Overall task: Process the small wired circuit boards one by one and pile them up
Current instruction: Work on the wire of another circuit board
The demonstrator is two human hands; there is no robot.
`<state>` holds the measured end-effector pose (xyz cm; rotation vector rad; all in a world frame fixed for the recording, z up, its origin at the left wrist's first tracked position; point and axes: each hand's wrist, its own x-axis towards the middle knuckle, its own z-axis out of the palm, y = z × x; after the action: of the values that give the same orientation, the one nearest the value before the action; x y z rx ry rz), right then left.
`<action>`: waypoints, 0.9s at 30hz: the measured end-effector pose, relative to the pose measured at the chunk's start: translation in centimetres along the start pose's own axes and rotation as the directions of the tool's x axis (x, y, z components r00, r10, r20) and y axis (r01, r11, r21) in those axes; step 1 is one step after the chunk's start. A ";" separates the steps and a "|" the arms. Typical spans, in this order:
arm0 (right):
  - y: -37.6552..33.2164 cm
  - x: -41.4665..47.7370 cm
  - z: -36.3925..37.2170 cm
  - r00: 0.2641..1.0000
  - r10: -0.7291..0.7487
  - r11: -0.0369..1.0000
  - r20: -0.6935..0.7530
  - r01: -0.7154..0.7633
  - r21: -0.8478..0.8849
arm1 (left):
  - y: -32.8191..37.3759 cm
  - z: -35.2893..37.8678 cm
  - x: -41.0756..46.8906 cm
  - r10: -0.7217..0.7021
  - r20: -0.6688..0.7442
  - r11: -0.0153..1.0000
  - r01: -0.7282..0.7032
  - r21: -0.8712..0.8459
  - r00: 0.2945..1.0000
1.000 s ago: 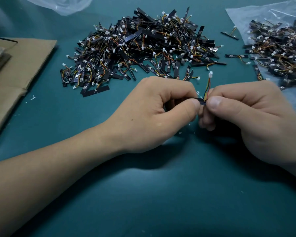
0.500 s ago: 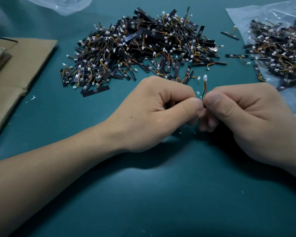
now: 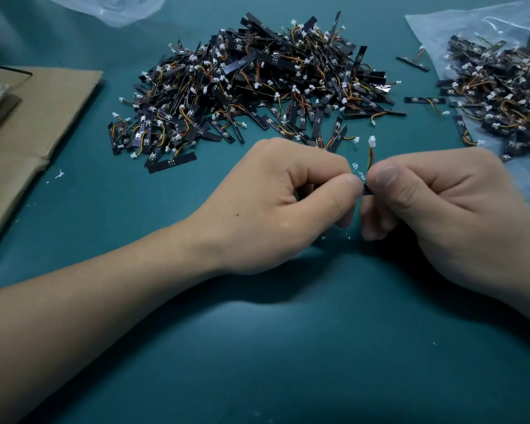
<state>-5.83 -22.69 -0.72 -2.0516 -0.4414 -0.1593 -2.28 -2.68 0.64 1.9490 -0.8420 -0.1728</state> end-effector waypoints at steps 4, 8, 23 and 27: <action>-0.1 -0.1 0.1 1.000 -0.002 1.000 -0.007 0.002 -0.004 | 0.1 -0.1 -0.1 0.004 0.015 1.000 -0.003 -0.031 1.000; -0.4 0.0 0.2 1.000 -0.006 1.000 -0.005 0.006 -0.005 | 0.0 -0.1 -0.1 0.004 0.007 1.000 -0.004 -0.018 1.000; 0.0 -0.1 0.0 0.999 -0.038 0.998 0.028 0.039 -0.049 | 0.0 -0.1 -0.2 0.023 -0.002 0.999 -0.023 -0.036 1.000; 0.1 -0.2 0.0 0.999 -0.016 1.000 0.037 0.017 -0.018 | -0.1 0.0 -0.2 0.015 -0.006 0.999 -0.015 -0.034 1.000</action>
<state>-5.98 -22.79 -0.84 -2.0719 -0.4814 -0.1363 -2.35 -2.53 0.56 1.9100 -0.8448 -0.1720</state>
